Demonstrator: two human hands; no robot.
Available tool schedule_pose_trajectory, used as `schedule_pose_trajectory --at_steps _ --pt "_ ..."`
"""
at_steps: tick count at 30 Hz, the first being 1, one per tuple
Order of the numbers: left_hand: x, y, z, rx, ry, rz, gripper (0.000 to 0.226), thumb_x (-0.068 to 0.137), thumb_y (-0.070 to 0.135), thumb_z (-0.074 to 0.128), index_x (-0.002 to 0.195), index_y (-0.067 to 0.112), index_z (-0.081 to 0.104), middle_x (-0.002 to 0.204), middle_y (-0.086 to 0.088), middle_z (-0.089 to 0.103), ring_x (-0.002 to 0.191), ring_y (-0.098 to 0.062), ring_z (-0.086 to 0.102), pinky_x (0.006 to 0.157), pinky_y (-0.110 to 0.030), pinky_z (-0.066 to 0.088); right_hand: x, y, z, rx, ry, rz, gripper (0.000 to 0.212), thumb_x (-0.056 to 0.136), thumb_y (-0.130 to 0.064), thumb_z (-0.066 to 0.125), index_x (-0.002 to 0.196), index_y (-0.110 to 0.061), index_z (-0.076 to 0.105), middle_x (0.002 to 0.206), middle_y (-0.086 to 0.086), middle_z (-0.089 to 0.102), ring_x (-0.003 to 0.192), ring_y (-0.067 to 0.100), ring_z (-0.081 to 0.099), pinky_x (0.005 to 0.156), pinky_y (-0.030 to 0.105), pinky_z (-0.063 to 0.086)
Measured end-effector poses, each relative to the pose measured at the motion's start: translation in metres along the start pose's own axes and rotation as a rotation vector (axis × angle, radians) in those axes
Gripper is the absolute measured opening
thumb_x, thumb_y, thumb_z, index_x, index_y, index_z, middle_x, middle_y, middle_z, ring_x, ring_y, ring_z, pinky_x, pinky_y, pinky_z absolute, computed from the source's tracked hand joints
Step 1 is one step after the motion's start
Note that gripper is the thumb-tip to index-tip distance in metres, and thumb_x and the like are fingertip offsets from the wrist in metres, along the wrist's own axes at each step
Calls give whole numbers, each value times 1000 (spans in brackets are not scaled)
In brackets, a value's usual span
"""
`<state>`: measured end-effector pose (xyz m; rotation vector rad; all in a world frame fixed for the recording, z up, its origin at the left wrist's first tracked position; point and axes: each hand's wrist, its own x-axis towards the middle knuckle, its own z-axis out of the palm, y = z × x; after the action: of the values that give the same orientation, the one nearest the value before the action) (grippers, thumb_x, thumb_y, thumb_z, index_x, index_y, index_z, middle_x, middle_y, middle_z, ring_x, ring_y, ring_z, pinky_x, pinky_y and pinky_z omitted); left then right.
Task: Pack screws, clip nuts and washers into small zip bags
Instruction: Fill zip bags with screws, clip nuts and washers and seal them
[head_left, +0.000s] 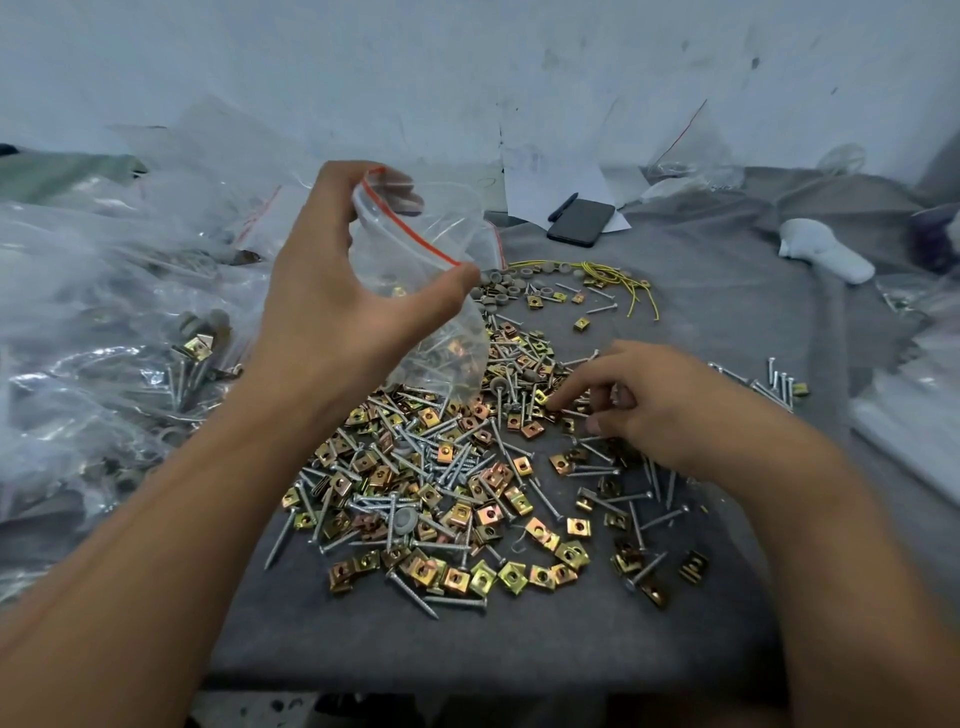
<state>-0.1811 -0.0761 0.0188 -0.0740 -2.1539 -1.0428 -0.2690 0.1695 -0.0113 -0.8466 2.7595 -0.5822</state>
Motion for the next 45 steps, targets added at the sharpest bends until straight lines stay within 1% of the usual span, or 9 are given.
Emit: schedule_pose_trajectory --at_steps 6,15,24,26,29,31,34,41,45 --pt "0 -1 3 -7 -26 3 62 85 44 88 131 18 56 125 9 68 122 -6 63 105 -28 49 2 -2 2 16 28 8 23 87 -28 84 95 -46 72 92 -11 58 82 6 57 68 27 45" --pt "-3 5 6 -18 -163 -4 69 75 49 87 134 32 54 130 16 65 127 -3 58 90 -1 40 5 -3 12 -7 136 -11 10 98 -45 66 106 -41 70 103 -12 53 92 8 51 76 32 41" --pt "-3 4 5 16 -178 -12 69 74 52 86 133 36 53 131 17 64 128 -5 57 103 -22 43 7 -10 13 -194 109 16 14 94 -42 72 107 -36 69 105 -11 52 104 14 52 91 36 47" --pt "-3 2 4 26 -199 -11 71 73 52 87 133 39 52 133 17 63 129 -4 57 102 -15 41 4 -6 12 -69 175 -10 9 94 -36 73 103 -35 71 100 -13 55 98 10 53 82 29 45" --pt "-4 2 5 66 -253 3 77 71 54 90 135 45 49 137 17 58 131 -1 53 101 -5 36 -4 -4 5 447 431 -111 7 92 -27 77 96 -32 74 92 -7 70 84 7 63 68 21 51" --pt "-6 3 7 101 -286 44 79 70 52 91 136 45 48 137 21 52 133 -2 49 107 -14 38 -10 -9 -4 794 482 -198 10 89 -29 78 98 -27 76 94 -1 77 81 10 70 67 20 55" --pt "-9 9 13 152 -288 133 83 67 48 87 140 36 50 133 20 48 137 -12 47 117 -34 39 -16 -20 -12 984 429 -287 20 86 -31 78 103 -22 78 96 7 79 81 15 71 67 20 55" --pt "-14 18 19 176 -277 181 85 67 43 85 143 23 55 130 17 48 136 -16 46 116 -48 39 -18 -44 -10 778 479 -275 8 84 -26 86 90 -24 81 72 11 66 63 12 54 54 22 43" --pt "-14 17 18 134 -290 125 82 72 41 92 143 22 56 130 13 52 137 -16 46 115 -42 40 -15 -58 -8 531 666 -319 10 88 -32 83 97 -29 83 69 -10 56 60 4 47 57 17 35"
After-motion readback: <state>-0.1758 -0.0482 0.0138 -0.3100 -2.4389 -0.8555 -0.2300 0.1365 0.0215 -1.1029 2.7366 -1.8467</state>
